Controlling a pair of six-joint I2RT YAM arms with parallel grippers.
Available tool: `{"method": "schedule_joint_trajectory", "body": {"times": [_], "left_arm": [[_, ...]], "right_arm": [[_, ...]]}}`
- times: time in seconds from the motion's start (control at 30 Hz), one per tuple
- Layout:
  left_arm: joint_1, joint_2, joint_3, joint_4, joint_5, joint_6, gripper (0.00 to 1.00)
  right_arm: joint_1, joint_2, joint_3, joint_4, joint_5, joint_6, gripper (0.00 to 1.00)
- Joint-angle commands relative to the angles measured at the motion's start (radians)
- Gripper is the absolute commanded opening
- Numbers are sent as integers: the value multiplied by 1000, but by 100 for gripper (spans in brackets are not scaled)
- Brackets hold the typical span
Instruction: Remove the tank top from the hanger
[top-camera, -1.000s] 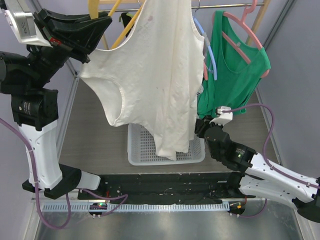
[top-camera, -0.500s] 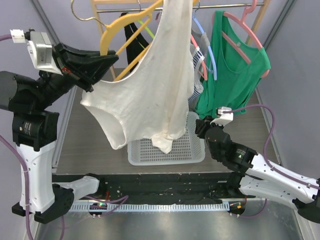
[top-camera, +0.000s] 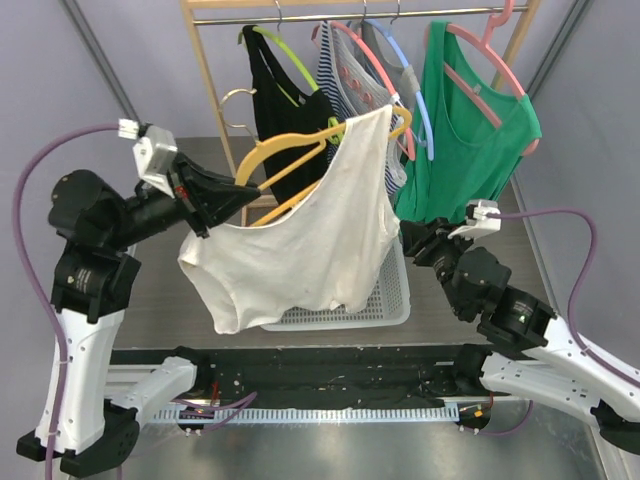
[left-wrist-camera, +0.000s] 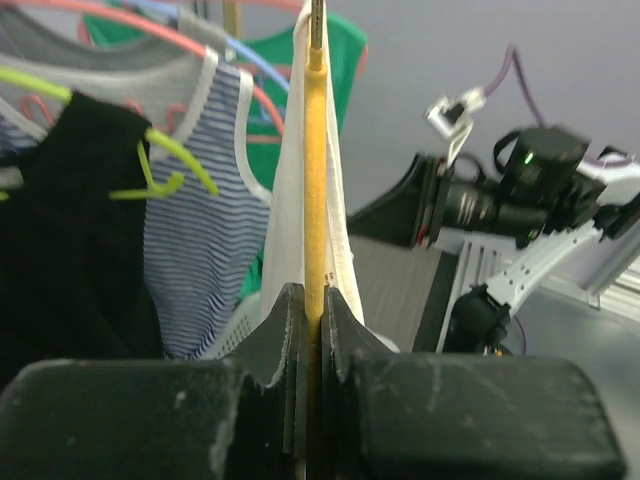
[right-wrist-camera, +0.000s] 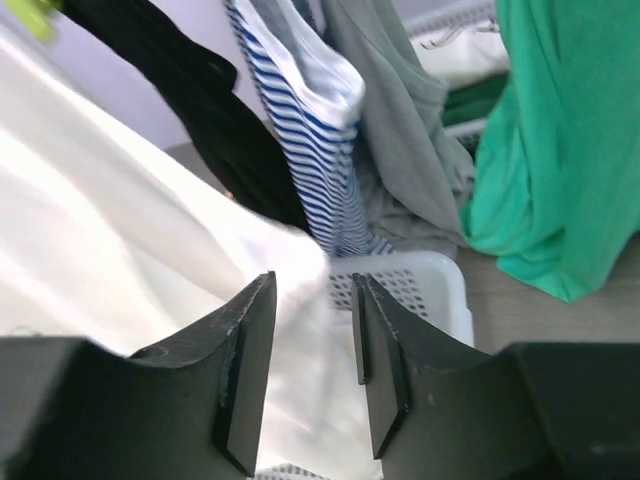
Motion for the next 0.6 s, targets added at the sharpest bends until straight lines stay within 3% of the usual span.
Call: {"method": "schedule_joint_trajectory", "body": {"times": [0.0, 0.13, 0.3, 0.43, 0.57], "left_arm": [[-52, 10, -81, -155, 6, 122, 0], [-111, 19, -127, -260, -3, 214, 1], [-121, 74, -66, -373, -23, 318, 0], [-137, 90, -47, -369, -25, 334, 0], [-155, 90, -52, -358, -30, 343, 0]], "right_arm": [[-2, 25, 114, 32, -110, -63, 46], [-2, 54, 167, 40, -201, -90, 49], [-2, 67, 170, 36, -251, -76, 51], [-2, 85, 153, 39, -253, -56, 53], [-2, 116, 153, 46, -261, -36, 62]]}}
